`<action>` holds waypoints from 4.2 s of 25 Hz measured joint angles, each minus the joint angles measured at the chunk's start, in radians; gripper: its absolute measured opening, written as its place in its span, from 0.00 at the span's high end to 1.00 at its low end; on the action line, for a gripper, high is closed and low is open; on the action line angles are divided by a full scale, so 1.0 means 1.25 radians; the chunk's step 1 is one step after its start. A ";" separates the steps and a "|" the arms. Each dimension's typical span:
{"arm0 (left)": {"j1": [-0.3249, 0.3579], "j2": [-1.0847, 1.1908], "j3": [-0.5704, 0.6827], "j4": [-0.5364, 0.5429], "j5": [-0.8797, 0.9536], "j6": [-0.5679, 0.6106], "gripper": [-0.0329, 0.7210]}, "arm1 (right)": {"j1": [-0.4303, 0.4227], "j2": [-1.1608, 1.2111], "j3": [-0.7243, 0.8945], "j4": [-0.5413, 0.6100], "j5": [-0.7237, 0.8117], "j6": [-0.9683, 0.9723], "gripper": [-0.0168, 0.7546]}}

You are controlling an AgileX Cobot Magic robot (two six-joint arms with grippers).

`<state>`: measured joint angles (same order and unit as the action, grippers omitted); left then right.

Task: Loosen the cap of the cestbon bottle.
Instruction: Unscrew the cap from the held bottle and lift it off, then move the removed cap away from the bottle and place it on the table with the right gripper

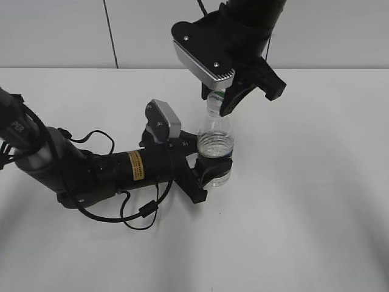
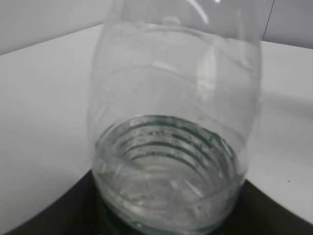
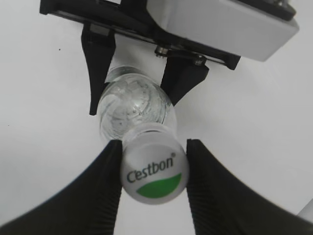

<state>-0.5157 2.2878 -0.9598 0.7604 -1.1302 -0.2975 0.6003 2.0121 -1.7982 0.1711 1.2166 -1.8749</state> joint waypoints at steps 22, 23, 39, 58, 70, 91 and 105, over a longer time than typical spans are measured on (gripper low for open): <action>0.000 0.000 0.000 0.019 -0.006 -0.006 0.43 | 0.000 -0.005 0.000 -0.004 0.003 -0.180 0.59; 0.000 0.000 0.000 0.020 -0.006 -0.007 0.43 | 0.000 -0.007 0.000 -0.009 0.003 -0.180 0.59; 0.000 0.000 0.000 0.034 -0.005 -0.004 0.43 | 0.000 -0.077 -0.003 -0.031 0.003 0.000 0.59; 0.000 0.000 0.000 0.034 -0.006 -0.004 0.43 | -0.213 -0.082 -0.076 -0.161 0.004 1.401 0.59; -0.001 0.000 0.000 0.028 -0.004 -0.004 0.43 | -0.413 -0.082 0.165 -0.126 -0.036 1.543 0.59; -0.001 0.000 0.000 0.010 0.002 -0.004 0.43 | -0.465 0.046 0.344 -0.098 -0.238 1.520 0.59; -0.001 0.000 0.000 0.008 0.002 -0.004 0.43 | -0.465 0.068 0.345 -0.104 -0.265 1.444 0.59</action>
<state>-0.5166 2.2878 -0.9598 0.7701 -1.1273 -0.3029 0.0191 2.0977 -1.3669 0.0412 0.8857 -0.0692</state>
